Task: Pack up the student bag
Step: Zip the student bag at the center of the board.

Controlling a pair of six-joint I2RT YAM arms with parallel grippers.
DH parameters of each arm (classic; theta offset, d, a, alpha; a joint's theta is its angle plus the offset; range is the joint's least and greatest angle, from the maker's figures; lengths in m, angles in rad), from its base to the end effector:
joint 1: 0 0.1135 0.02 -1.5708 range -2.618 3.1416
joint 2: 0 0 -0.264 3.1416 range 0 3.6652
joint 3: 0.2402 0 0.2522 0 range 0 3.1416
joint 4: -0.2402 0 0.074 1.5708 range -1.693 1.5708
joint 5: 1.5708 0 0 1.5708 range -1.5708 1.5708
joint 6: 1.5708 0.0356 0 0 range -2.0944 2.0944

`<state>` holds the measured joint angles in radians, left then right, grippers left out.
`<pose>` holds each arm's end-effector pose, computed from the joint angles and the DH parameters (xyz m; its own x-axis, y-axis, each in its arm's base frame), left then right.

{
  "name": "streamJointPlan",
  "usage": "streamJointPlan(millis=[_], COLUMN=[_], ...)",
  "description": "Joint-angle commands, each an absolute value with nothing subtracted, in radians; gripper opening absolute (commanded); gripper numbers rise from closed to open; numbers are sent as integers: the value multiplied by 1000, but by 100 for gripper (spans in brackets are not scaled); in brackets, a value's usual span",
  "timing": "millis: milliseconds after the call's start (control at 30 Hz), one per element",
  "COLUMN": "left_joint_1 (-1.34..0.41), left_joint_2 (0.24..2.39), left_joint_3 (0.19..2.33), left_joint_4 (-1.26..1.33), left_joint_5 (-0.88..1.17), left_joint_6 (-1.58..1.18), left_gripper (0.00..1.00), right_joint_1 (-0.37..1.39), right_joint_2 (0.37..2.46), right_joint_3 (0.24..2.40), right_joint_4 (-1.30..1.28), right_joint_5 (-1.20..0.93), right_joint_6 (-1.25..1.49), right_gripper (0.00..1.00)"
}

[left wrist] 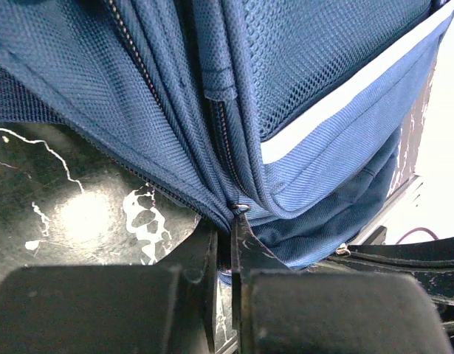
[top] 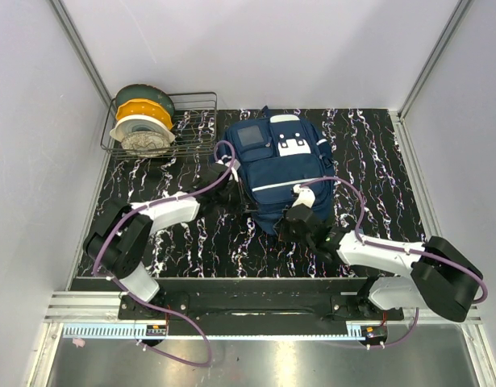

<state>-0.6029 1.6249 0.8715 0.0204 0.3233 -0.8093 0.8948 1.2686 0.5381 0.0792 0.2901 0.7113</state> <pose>0.2688 -0.1987 0.1812 -0.9102 -0.2066 -0.3589 0.1063 0.7211 -0.6846 0.1643 0.1886 0.1812 -0.6824 0.1490 -0.7157 -0.2108 0.8973 0.3878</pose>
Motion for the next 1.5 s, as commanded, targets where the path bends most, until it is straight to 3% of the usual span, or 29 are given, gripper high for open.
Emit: streamJointPlan(millis=[0, 400, 500, 567, 667, 733, 800, 867, 933, 1133, 1267, 1467], left_joint_1=[-580, -331, -305, -298, -296, -291, -293, -296, -301, -316, -402, -557], left_joint_2=[1594, 1523, 1531, 1549, 1569, 1574, 1577, 1554, 1519, 1373, 1283, 1347], left_joint_3=[927, 864, 888, 925, 976, 997, 1021, 1037, 1028, 895, 747, 686], left_joint_4=[26, -38, -64, -104, -143, -147, -164, -193, -209, -232, -85, 89], left_joint_5=[316, 428, 443, 459, 468, 480, 506, 529, 508, 437, 414, 348], left_joint_6=[-732, -638, -603, -568, -525, -514, -506, -486, -485, -596, -744, -923], left_gripper=[0, 0, 5, 21, 27, 36, 66, 79, 99, 99, 99, 99], right_joint_1=[894, 888, 887, 887, 887, 887, 887, 888, 888, 887, 888, 887], right_joint_2=[1272, 1180, 1175, 1180, 1203, 1227, 1246, 1269, 1287, 1307, 1318, 1331], right_joint_3=[578, 529, 520, 518, 517, 517, 518, 518, 523, 546, 572, 603], right_joint_4=[155, 20, 17, 24, 63, 92, 135, 167, 184, 196, 207, 195], right_joint_5=[273, 428, 423, 419, 359, 330, 293, 275, 268, 285, 295, 281], right_joint_6=[698, 689, 701, 722, 738, 755, 776, 791, 802, 804, 787, 764], right_gripper=[0, 0, 0, 0, 0, 0, 0, 0, 0, 0, 0, 0])
